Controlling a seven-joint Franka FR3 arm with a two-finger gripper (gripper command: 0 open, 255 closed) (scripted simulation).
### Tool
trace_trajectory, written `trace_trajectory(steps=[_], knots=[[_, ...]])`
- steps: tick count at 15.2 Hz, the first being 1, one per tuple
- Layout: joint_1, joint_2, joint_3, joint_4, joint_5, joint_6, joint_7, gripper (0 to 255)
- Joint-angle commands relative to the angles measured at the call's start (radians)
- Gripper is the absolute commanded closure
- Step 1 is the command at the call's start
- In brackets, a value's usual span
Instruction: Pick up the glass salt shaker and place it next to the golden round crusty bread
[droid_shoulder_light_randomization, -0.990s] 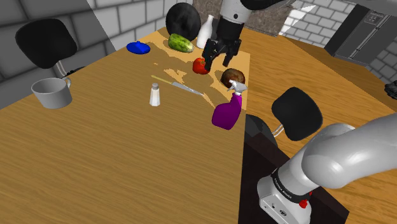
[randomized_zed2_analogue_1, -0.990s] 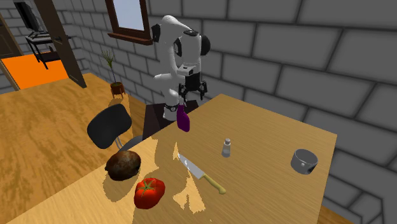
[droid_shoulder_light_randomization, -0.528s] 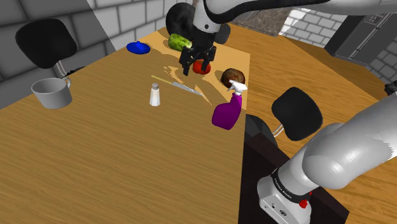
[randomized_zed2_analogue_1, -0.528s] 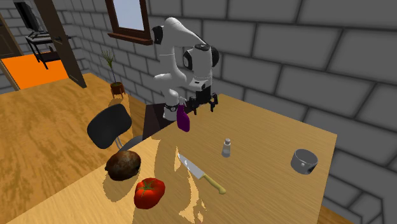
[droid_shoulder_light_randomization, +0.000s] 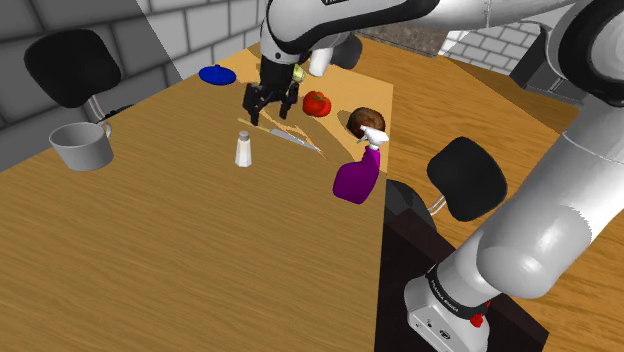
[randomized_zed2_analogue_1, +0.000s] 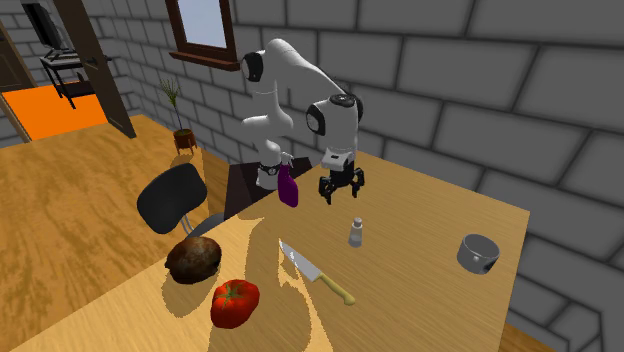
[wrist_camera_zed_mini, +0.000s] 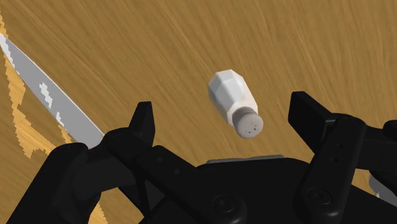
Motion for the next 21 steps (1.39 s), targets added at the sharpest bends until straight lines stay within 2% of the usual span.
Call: trace_trajectory(steps=[1,5,13,20,21], knots=[[0.011,0.077,0.006,0.063,-0.012,0.013,0.005,0],[0.038,0.211,0.012,0.191,-0.035,0.015,0.016,0],[0.044,0.252,0.009,0.145,-0.045,0.101,0.023,0],[0.044,0.252,0.009,0.146,-0.045,0.101,0.023,0],[0.044,0.252,0.009,0.146,-0.045,0.101,0.023,255]])
